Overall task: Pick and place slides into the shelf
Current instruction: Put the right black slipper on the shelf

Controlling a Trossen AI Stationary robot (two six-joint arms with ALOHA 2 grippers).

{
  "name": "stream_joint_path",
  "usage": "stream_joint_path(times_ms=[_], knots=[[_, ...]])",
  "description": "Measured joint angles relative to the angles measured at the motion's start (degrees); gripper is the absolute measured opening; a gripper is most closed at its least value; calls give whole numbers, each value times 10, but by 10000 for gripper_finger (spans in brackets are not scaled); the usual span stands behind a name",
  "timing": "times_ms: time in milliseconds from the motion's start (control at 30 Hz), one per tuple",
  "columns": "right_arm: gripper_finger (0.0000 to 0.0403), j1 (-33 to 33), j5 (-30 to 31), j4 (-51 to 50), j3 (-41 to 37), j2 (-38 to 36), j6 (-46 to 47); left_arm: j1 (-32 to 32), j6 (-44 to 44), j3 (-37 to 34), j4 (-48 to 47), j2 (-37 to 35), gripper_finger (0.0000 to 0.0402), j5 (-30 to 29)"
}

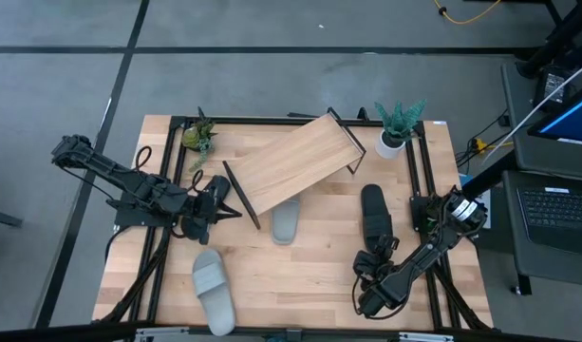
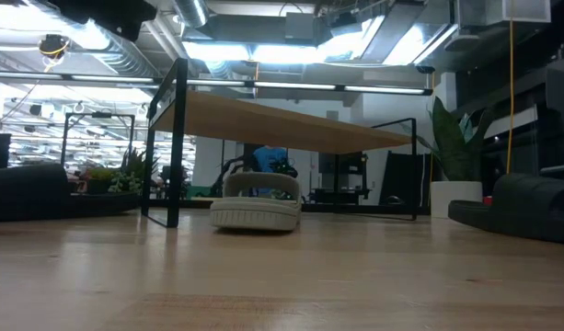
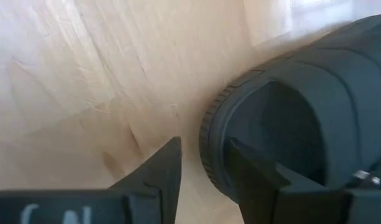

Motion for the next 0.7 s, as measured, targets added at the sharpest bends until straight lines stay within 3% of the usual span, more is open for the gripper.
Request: stream_joint_path(times_ms=[133, 700], knots=[[130, 0, -3, 27, -22, -1, 1, 0, 0, 0, -5, 0, 0, 0], [129, -7, -11, -24, -28, 0, 2, 0, -4, 0, -5, 0, 0, 0]])
